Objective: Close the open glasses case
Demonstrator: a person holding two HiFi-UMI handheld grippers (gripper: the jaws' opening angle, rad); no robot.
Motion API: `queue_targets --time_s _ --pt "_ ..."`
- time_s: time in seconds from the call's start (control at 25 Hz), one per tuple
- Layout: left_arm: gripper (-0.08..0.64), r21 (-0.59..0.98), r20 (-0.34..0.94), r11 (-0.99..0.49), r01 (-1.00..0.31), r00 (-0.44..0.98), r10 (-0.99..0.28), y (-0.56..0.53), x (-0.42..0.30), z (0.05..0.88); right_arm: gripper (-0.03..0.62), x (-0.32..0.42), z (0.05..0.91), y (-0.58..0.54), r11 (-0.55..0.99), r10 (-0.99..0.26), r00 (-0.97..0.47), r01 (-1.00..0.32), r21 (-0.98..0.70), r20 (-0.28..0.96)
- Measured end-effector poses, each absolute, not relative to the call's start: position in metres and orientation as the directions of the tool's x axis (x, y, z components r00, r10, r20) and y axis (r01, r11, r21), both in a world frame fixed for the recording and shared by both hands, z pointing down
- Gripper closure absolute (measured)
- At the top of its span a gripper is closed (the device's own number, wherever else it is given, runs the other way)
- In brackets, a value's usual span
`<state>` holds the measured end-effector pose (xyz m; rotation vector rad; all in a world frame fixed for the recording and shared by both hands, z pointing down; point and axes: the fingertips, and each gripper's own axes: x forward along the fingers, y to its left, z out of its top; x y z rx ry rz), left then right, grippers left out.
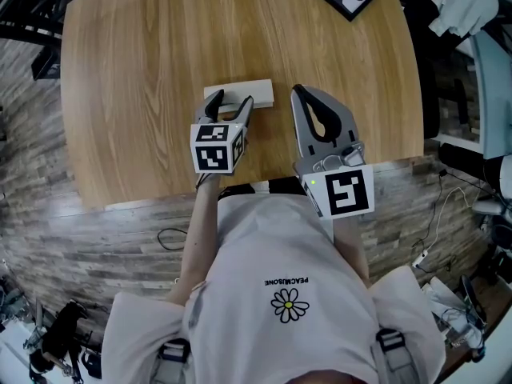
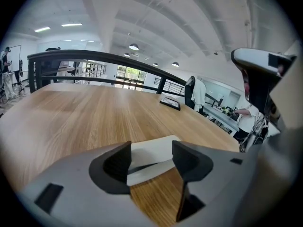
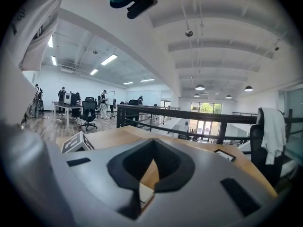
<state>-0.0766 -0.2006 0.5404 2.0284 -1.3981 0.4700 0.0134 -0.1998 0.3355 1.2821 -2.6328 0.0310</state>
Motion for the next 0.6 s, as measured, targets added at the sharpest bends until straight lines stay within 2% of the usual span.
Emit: queue_targets --time_s 0.6 --pt "0.288 0.286 0.655 -0.255 -0.924 0.383 -0.652 -0.187 -0.072 0.552 0.584 0.033 0.319 -0.205 0.581 -0.812 -0.563 -0.805 0.122 0.152"
